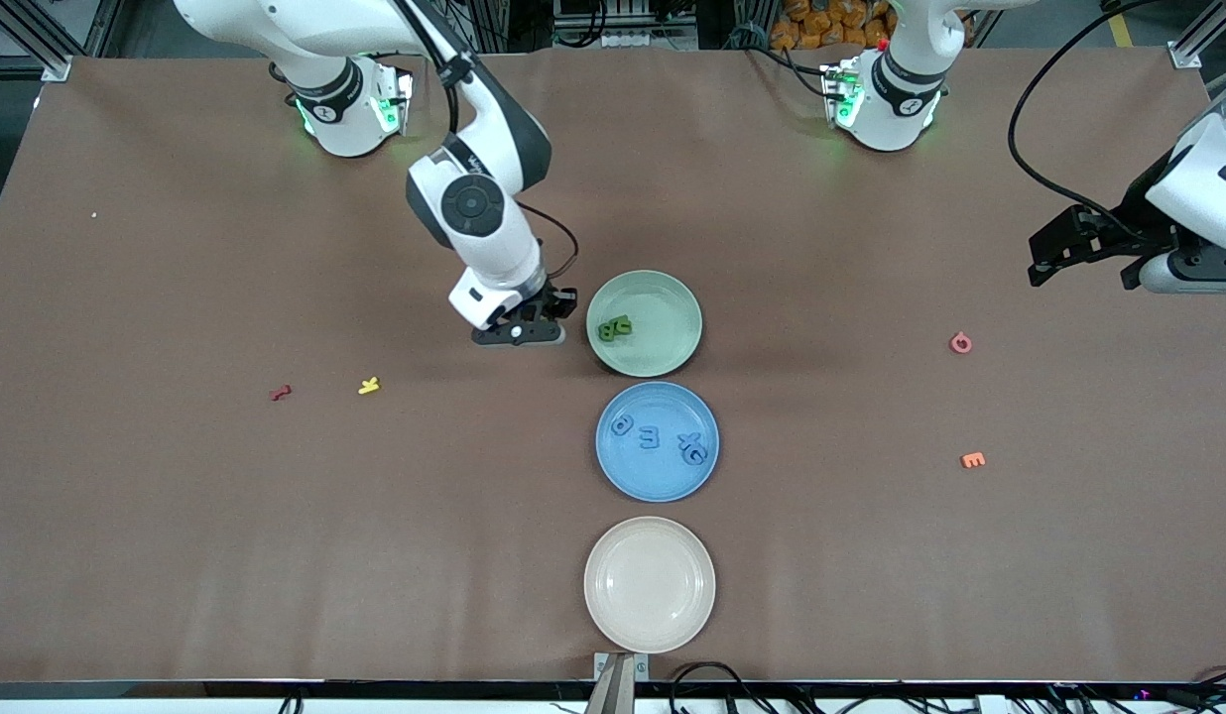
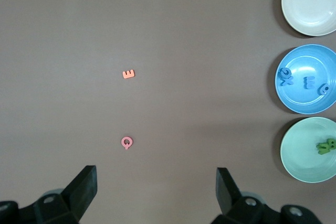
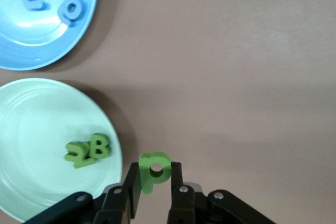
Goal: Sort letters by color into matching plates
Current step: 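Carry the green p over the green plate with the right gripper, then lower and open the right gripper to release the green p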
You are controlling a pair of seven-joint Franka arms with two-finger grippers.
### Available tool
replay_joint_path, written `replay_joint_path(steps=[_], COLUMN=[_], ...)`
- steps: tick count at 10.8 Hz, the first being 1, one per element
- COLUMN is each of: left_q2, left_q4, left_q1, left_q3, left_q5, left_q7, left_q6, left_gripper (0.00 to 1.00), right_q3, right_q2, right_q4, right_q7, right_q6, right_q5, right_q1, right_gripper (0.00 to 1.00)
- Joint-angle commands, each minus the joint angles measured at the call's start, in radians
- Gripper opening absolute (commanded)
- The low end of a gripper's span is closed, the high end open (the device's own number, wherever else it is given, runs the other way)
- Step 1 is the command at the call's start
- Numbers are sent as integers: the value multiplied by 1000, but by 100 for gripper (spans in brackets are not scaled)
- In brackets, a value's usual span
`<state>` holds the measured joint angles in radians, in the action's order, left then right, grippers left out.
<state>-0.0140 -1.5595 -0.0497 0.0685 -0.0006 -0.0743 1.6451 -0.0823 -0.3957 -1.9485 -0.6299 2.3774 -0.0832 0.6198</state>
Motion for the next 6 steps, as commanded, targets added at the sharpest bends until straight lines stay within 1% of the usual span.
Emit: replay_joint_path(steps=[1, 6], left_q2=[-7, -3], left_q4=[16, 16], left_q1=[34, 54], left_q3=[-2, -2], left_q5=[19, 16], left_q7=[10, 10], left_q6=[-10, -10], left_gripper=[100, 100], right_q3=[6, 10], right_q2=[-112, -231], right_q4=[133, 268], right_q7=[-138, -304], right_q6=[-14, -6], right_q5=[3, 2], right_q1=[67, 148], right_gripper=[0, 0])
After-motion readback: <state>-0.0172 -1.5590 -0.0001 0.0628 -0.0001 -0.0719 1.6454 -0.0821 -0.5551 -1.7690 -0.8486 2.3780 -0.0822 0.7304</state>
